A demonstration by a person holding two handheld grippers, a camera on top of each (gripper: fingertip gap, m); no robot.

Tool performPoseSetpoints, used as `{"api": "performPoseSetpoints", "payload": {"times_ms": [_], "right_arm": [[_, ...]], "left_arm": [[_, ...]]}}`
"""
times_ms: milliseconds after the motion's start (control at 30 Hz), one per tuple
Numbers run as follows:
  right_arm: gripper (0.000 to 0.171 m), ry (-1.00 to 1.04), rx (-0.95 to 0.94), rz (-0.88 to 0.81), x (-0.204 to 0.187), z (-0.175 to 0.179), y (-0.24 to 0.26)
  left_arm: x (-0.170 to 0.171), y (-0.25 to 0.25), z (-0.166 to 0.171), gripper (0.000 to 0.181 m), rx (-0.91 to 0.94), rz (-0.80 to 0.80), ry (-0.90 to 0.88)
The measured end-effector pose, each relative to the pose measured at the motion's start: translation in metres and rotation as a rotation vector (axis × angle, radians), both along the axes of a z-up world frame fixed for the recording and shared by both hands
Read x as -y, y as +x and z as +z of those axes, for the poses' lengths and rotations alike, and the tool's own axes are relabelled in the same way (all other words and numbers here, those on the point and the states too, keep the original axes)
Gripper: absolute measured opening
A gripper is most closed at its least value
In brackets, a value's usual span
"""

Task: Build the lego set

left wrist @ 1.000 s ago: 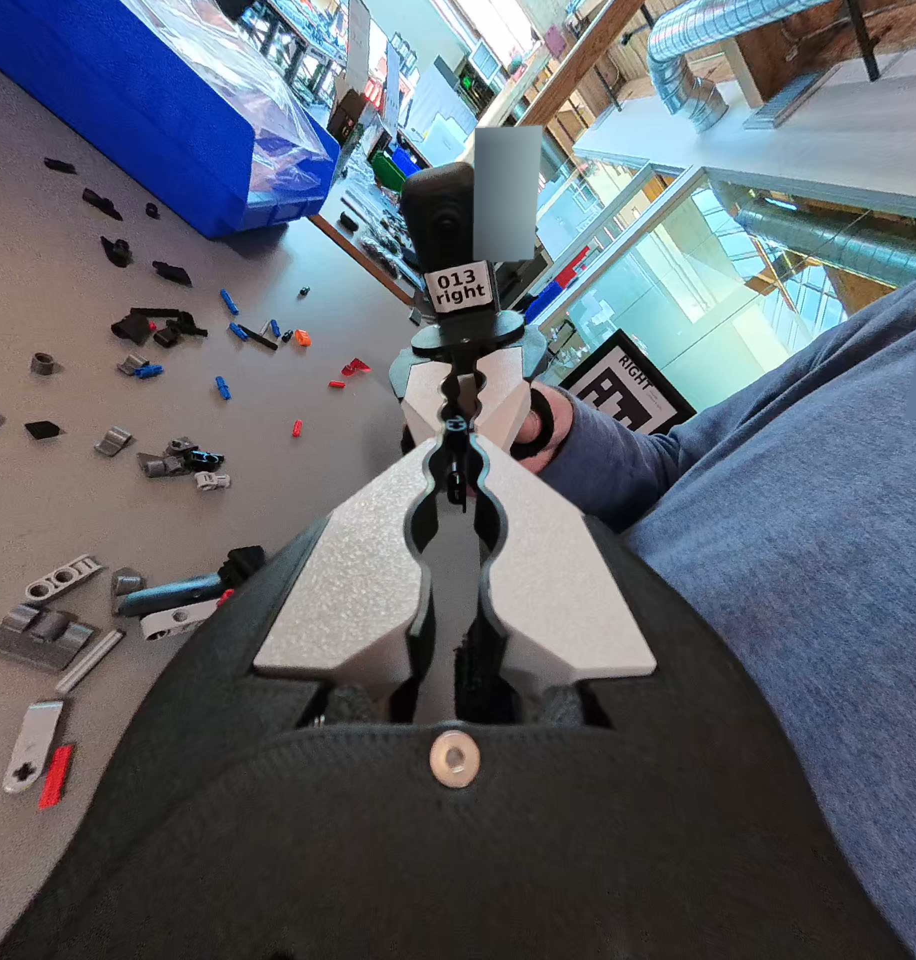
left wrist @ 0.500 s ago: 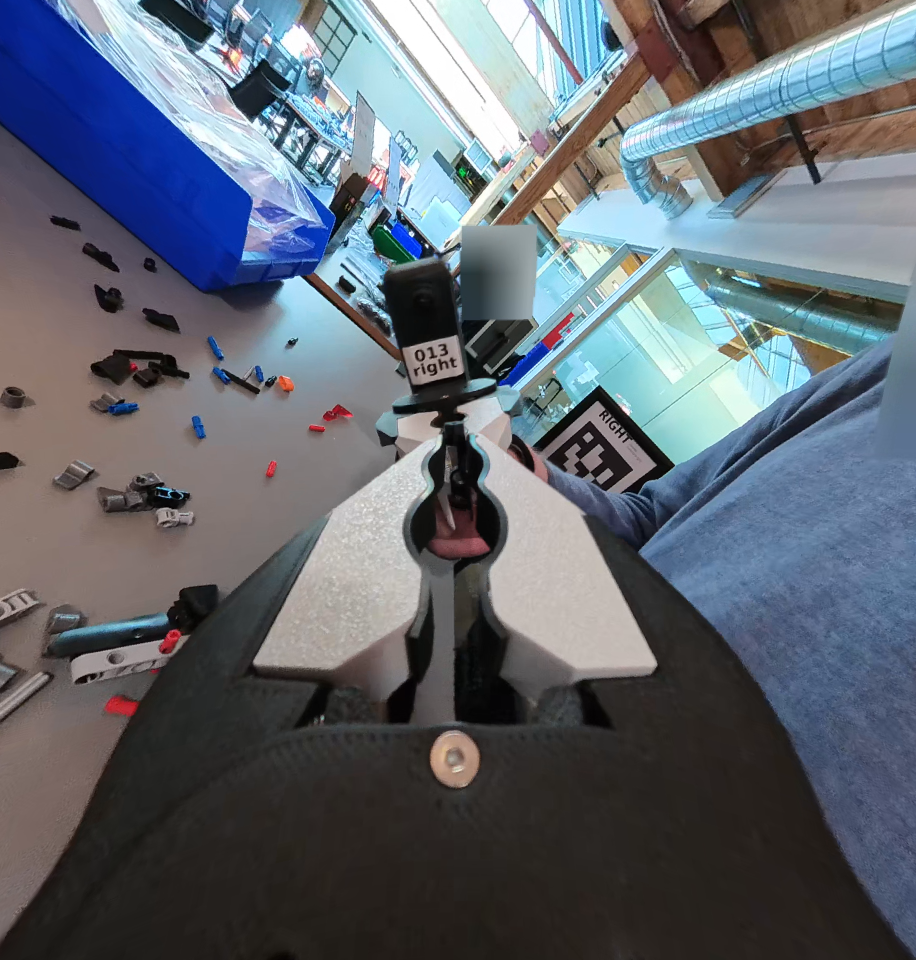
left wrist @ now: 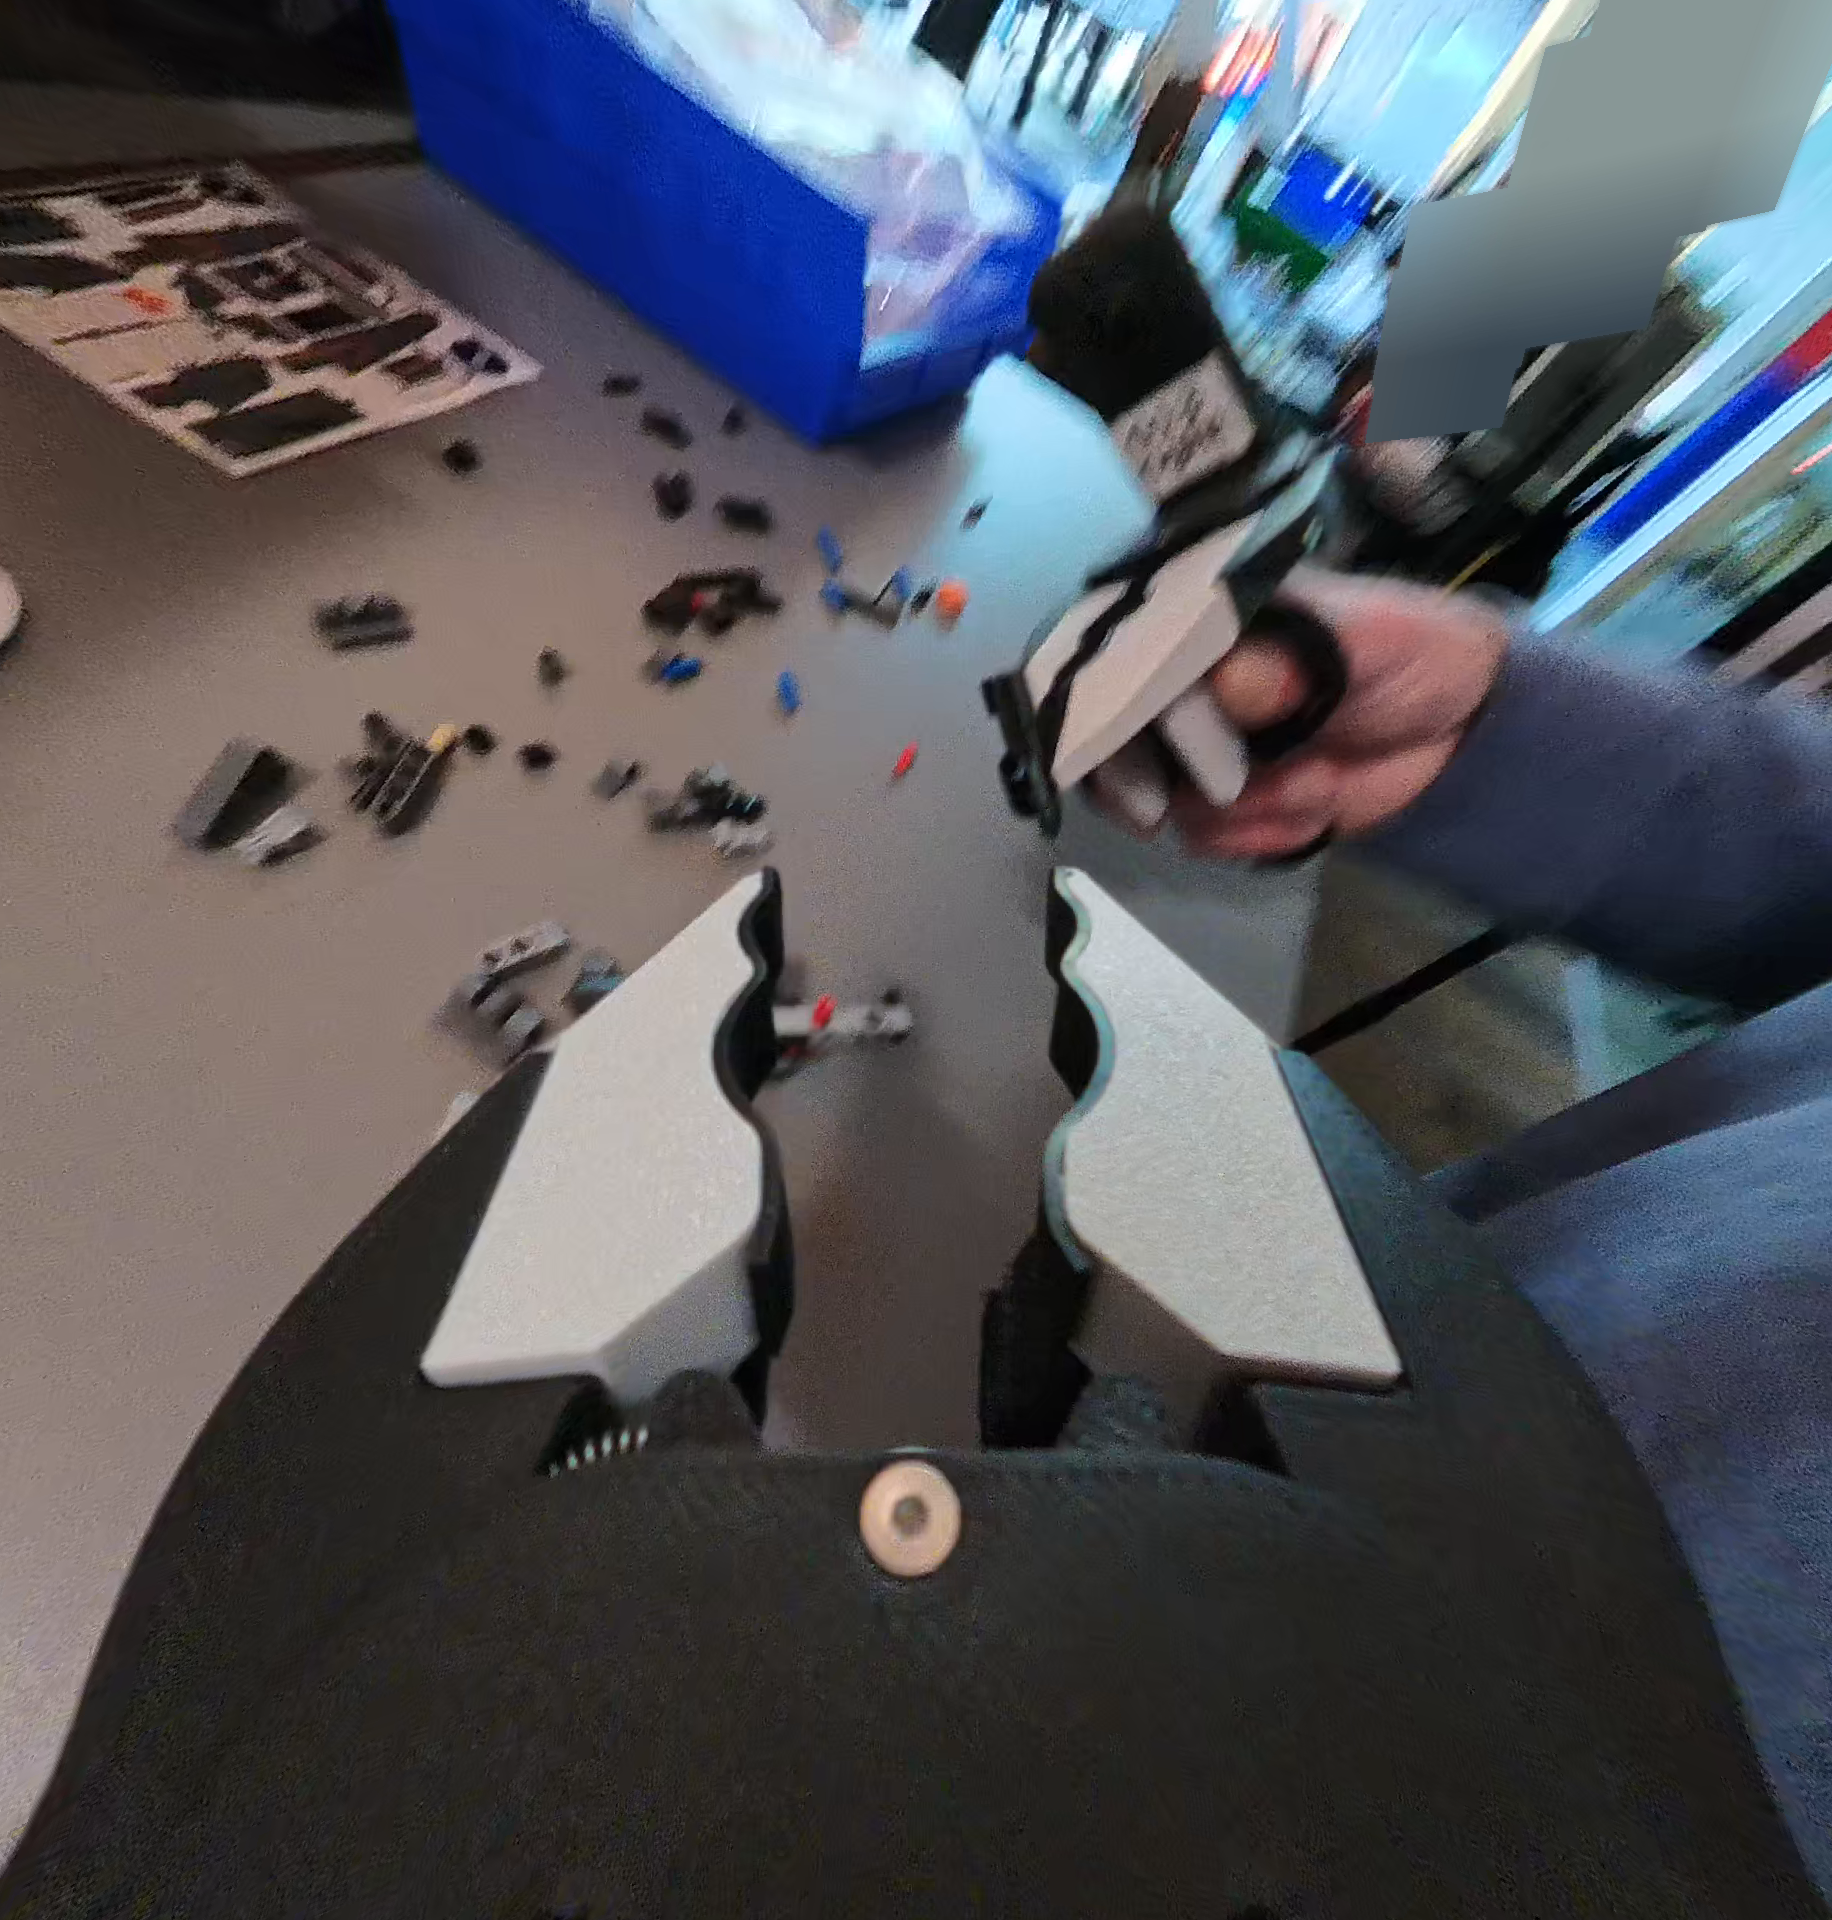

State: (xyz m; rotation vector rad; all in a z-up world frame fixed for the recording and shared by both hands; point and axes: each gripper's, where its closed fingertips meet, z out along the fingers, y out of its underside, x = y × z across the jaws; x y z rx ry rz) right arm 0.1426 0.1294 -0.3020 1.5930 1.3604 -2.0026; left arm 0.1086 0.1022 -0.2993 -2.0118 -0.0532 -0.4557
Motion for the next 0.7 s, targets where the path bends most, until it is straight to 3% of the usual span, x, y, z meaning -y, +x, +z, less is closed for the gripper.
{"api": "performPoseSetpoints", "payload": {"times_ms": [100,233,700], "right_arm": [[0.0,0.051,0.102,0.059,-0.006,-0.025,0.001],[0.0,0.177,0.209,0.17,-0.003,-0.055,-0.001],[0.0,0.222,0.316,0.354,0.005,-0.08,-0.009]], "left_arm": [[0.007,0.003,-0.032,0.049,-0.168,0.008,-0.111],[0.01,0.02,-0.06,0.02,-0.175,-0.035,-0.227],[-0.003,0.031,-0.08,0.02,-0.03,0.093,-0.235]]}}
